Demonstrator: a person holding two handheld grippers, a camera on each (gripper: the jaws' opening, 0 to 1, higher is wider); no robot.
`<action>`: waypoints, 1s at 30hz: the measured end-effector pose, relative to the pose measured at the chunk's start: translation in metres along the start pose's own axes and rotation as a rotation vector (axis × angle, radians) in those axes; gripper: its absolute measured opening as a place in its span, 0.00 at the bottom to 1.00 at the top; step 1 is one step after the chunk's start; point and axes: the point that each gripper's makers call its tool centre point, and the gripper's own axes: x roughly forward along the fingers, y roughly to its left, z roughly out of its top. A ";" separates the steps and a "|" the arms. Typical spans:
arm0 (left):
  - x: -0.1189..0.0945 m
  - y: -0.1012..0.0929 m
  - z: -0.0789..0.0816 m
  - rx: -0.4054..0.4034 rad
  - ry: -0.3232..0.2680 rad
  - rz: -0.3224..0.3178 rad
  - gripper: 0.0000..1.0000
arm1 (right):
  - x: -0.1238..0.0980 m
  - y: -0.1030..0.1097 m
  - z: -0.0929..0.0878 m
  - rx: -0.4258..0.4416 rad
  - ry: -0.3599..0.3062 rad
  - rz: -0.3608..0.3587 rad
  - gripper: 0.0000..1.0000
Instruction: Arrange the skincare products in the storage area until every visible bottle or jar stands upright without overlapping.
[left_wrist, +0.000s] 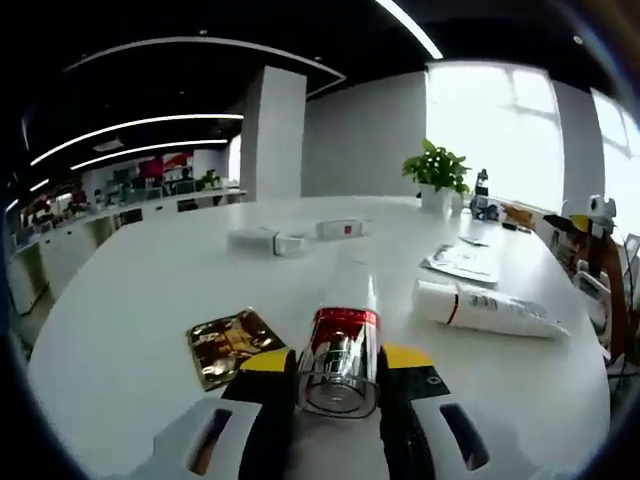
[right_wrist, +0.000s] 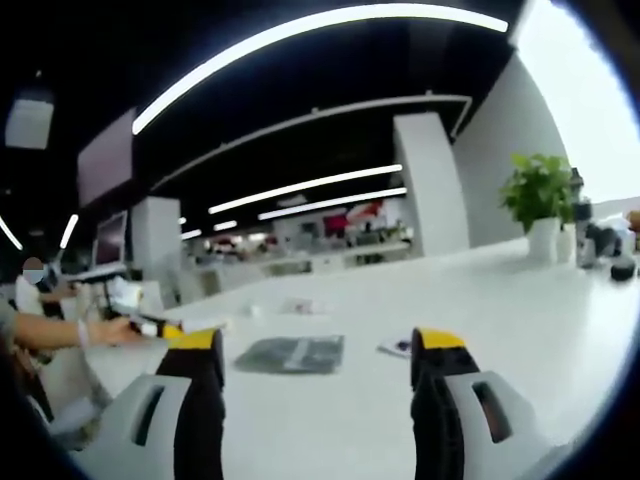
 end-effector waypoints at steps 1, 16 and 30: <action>-0.001 0.000 0.002 -0.008 0.003 0.001 0.31 | 0.000 -0.001 0.000 0.002 -0.001 -0.003 0.75; -0.016 -0.006 0.054 -0.087 0.011 0.021 0.30 | -0.002 -0.008 0.002 0.010 -0.006 -0.012 0.75; -0.021 -0.030 0.102 -0.004 0.330 0.054 0.30 | -0.003 -0.013 0.001 0.015 -0.006 -0.020 0.75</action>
